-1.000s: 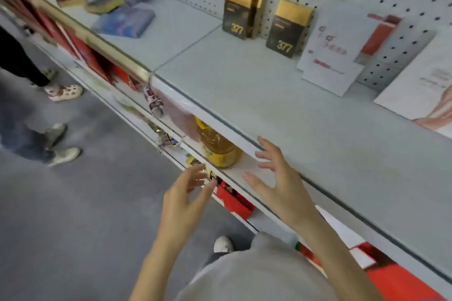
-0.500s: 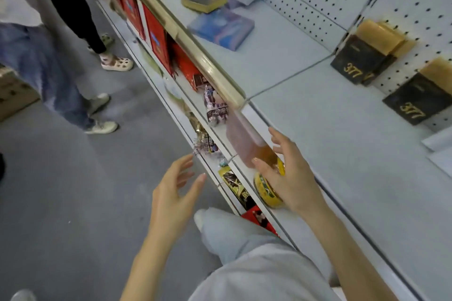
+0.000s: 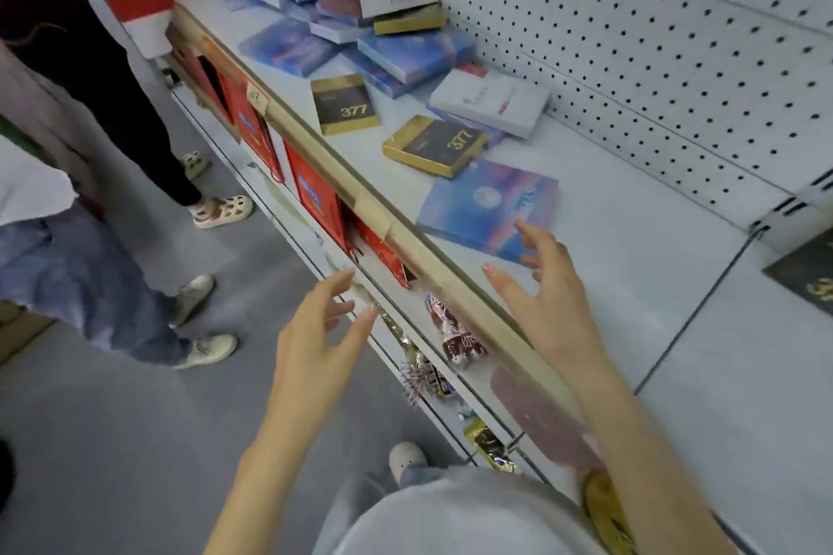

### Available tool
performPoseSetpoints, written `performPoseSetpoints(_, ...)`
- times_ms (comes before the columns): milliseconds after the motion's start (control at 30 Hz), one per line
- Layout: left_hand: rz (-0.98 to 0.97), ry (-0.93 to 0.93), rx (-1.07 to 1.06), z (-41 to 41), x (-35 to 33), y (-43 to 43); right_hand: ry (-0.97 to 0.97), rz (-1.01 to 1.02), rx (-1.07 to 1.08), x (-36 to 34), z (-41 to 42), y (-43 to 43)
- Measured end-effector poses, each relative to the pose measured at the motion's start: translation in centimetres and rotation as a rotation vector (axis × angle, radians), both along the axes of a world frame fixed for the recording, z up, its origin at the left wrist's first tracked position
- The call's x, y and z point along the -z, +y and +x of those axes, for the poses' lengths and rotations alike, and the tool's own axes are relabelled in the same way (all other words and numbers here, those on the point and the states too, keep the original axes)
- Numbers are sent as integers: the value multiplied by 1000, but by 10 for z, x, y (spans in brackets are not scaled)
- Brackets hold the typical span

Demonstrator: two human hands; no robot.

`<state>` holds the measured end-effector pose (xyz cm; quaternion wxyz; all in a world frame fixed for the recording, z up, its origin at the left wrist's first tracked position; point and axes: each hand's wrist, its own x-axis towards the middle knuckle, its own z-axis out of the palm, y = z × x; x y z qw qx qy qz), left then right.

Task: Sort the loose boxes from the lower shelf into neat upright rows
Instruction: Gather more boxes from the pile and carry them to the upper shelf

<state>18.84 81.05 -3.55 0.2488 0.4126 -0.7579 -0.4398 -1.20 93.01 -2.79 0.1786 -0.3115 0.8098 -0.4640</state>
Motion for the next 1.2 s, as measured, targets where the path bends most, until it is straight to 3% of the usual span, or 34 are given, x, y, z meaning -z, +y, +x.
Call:
performPoseSetpoints(333, -20, -26, 386, -81, 12, -152, -79, 19, 252, 19, -31, -121)
performPoseSetpoints(600, -87, -91, 616, -123, 10, -304, -114, -74, 657, 31, -44, -217)
performPoseSetpoints(700, -30, -81, 641, -137, 14, -343, -85, 41, 819, 34, -51, -240)
performPoseSetpoints(767, -42, -82, 681, -149, 17, -357, -9, 261, 877, 36, -56, -249)
performPoseSetpoints(833, -55, -87, 725, -159, 17, -364, 35, 422, 884, 34, -58, -256)
performPoseSetpoints(967, -186, -119, 800, -175, 22, -378, -9, 497, 829, 27, -68, -260)
performPoseSetpoints(1067, -220, -120, 816, -179, 33, -387, -118, 430, 791, 20, -78, -258)
performPoseSetpoints(1200, -244, -123, 872, -179, 42, -393, -195, 153, 893, 8, -75, -266)
